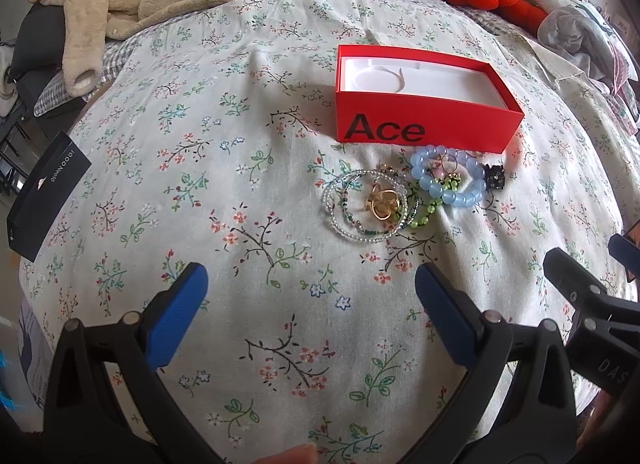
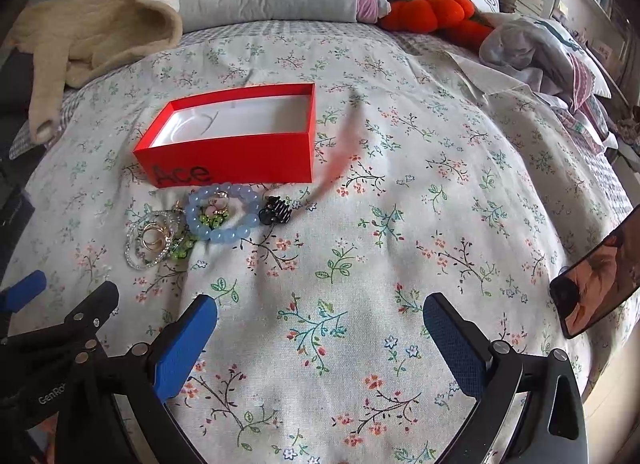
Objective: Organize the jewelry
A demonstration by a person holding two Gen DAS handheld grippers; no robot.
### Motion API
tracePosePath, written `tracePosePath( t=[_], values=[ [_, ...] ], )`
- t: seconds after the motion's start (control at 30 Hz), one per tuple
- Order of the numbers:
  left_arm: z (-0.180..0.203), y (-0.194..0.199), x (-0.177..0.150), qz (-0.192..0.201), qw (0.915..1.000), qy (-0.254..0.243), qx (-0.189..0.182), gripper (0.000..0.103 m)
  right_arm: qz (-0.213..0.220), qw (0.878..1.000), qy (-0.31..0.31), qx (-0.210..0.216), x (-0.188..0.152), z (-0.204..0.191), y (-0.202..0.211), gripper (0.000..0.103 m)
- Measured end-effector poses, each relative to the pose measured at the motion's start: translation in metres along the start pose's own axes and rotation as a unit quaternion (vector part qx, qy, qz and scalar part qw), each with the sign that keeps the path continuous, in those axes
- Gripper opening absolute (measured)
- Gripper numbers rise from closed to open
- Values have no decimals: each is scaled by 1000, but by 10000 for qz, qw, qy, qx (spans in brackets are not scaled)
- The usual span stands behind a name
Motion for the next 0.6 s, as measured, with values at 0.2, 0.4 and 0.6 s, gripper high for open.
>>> tracePosePath(
  t=[0.2,0.4,0.6],
  values=[
    [0,0,0,-3,10000,2,-2,103,2,10000,-12,10,0,0,1,103],
    [0,0,0,0,10000,4,0,103,-6,10000,-17,24,0,-1,1,103],
    [0,0,0,-7,10000,0,-4,103,-22,10000,-7,28,0,-3,1,103]
  ],
)
Point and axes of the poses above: each gripper's, at about its wrist camera, not at the fingertips, and y roughly against the way its jaws point, z to its right, x to its top, the point moved 4 cm from there along -y, roughly the way its jaws point, and after that the axes turned 14 degrees about -x, right-handed, at the moved point
